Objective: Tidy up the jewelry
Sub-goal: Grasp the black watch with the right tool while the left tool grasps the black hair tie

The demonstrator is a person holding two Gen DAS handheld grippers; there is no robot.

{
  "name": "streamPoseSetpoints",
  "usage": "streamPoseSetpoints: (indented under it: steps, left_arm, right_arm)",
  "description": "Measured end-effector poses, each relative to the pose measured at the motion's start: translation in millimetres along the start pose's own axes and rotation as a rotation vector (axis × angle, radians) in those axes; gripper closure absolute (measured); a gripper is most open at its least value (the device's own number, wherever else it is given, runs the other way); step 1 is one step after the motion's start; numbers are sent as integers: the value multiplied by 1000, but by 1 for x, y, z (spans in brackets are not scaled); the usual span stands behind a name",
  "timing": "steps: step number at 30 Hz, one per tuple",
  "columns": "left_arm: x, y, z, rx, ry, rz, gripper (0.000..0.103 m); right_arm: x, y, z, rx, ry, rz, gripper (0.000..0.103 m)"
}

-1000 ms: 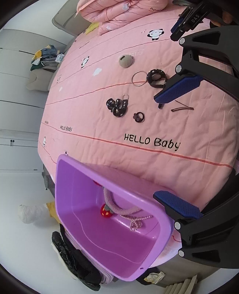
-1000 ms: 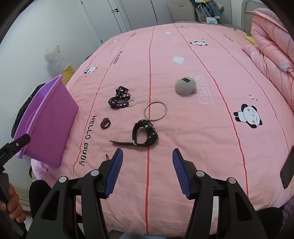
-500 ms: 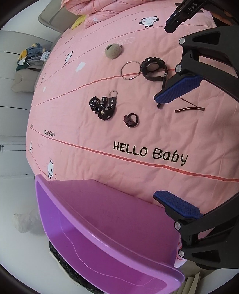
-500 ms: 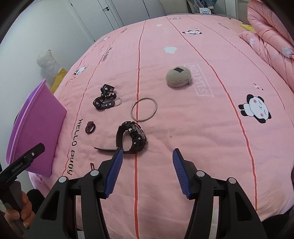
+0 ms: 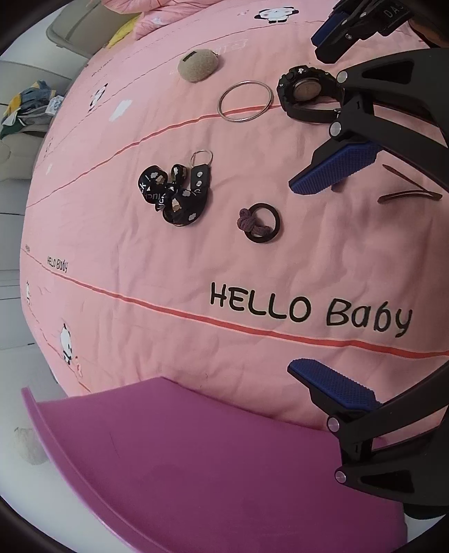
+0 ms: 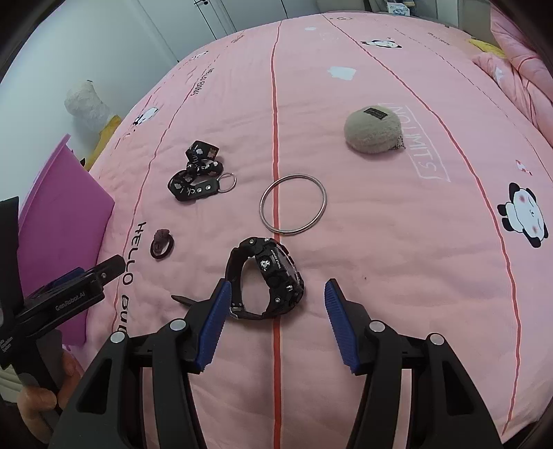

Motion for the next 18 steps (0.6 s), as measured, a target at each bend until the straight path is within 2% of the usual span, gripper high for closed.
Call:
streamPoseSetpoints:
  steps: [18]
  left_arm:
    - [18, 55, -18, 14, 38, 56, 9]
  right_arm:
    - [10, 56, -8, -91, -24, 64, 49]
Point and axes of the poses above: each gripper's, at about its wrist camera, not at the fingertips, and y roughly the way its jaws point, z to its left, x to its top, the point moved 6 cm from there along y, roughly the way its jaws point, and after that the axes turned 8 degrees about z, right-handed, at the moved point
